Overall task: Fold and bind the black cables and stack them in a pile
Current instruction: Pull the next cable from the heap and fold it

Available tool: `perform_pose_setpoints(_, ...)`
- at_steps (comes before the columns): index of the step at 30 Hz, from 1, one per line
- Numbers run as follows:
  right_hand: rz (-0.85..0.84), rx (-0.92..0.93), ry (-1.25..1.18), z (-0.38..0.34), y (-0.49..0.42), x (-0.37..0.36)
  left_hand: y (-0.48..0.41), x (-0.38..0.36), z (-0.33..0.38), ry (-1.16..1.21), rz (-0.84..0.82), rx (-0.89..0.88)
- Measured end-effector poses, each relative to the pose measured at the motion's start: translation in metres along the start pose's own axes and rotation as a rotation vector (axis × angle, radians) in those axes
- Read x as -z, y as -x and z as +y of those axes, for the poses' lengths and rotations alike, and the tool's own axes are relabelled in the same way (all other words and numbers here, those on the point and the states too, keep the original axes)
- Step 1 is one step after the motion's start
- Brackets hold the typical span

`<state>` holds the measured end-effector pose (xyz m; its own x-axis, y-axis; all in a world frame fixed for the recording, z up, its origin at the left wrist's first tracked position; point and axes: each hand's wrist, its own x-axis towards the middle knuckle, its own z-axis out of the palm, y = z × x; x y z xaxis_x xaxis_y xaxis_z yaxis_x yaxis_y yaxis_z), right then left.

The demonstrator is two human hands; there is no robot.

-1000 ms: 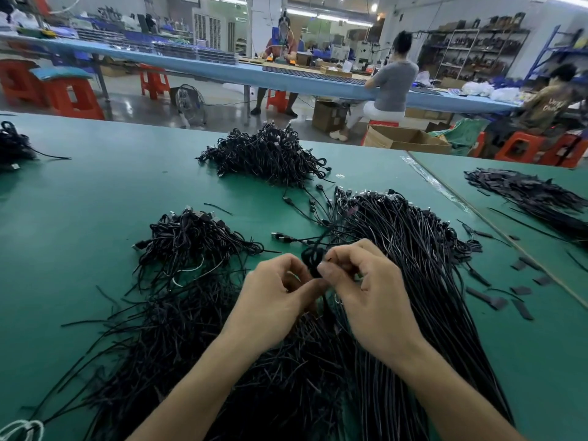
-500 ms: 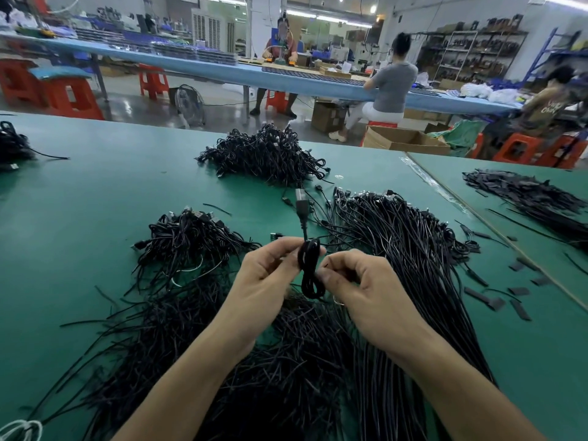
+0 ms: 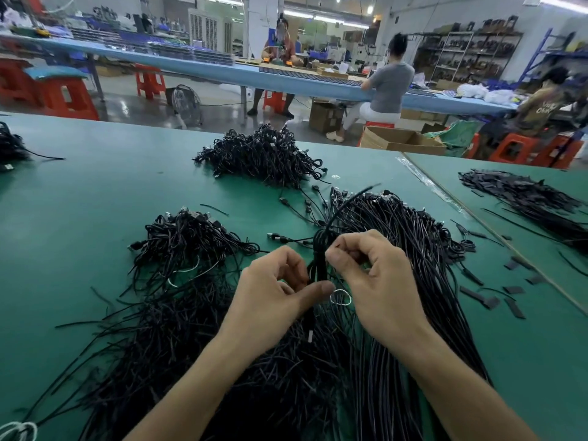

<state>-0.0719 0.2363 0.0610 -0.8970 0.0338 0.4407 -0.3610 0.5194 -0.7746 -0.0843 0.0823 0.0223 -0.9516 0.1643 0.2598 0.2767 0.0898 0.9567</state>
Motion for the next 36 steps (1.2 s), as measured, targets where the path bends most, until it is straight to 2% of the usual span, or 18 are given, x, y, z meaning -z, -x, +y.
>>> perform_pose_setpoints(3,-0.044,-0.019,-0.115,-0.002,0.005,-0.007,0.000,0.002,0.001,-0.068,0.055,0.031)
perform_pose_setpoints(7,-0.166,-0.005,-0.151,-0.004,0.009,-0.014,-0.004,0.012,0.001,-0.001,0.069,0.070)
perform_pose_setpoints(13,-0.263,-0.149,-0.325,0.001,0.008,-0.015,-0.008,0.013,0.010,0.493,0.013,0.370)
perform_pose_setpoints(17,-0.307,-0.222,-0.365,0.007,0.007,-0.014,-0.007,0.015,0.003,0.297,-0.135,0.208)
perform_pose_setpoints(20,-0.342,-0.390,-0.396,0.018,0.008,-0.015,-0.008,0.017,-0.001,0.233,-0.149,0.189)
perform_pose_setpoints(24,-0.380,-0.648,-0.500,0.037,0.010,-0.018,-0.011,0.019,-0.010,-0.068,-0.165,0.052)
perform_pose_setpoints(27,-0.470,-0.735,-0.632,0.045,0.009,-0.019,-0.011,0.022,-0.013,-0.141,-0.186,0.038)
perform_pose_setpoints(29,-0.473,-0.688,-0.531,0.052,0.006,-0.016,-0.015,0.028,-0.014,-0.155,-0.167,0.070)
perform_pose_setpoints(31,-0.384,-0.595,-0.217,0.065,-0.001,-0.013,-0.024,0.038,-0.018,-0.173,-0.070,0.094)
perform_pose_setpoints(33,-0.285,-0.485,0.130,0.081,-0.011,-0.009,-0.040,0.051,-0.024,-0.235,0.110,0.109)
perform_pose_setpoints(36,-0.312,-0.458,0.476,0.101,-0.022,-0.011,-0.063,0.074,-0.034,-0.408,0.398,0.078)
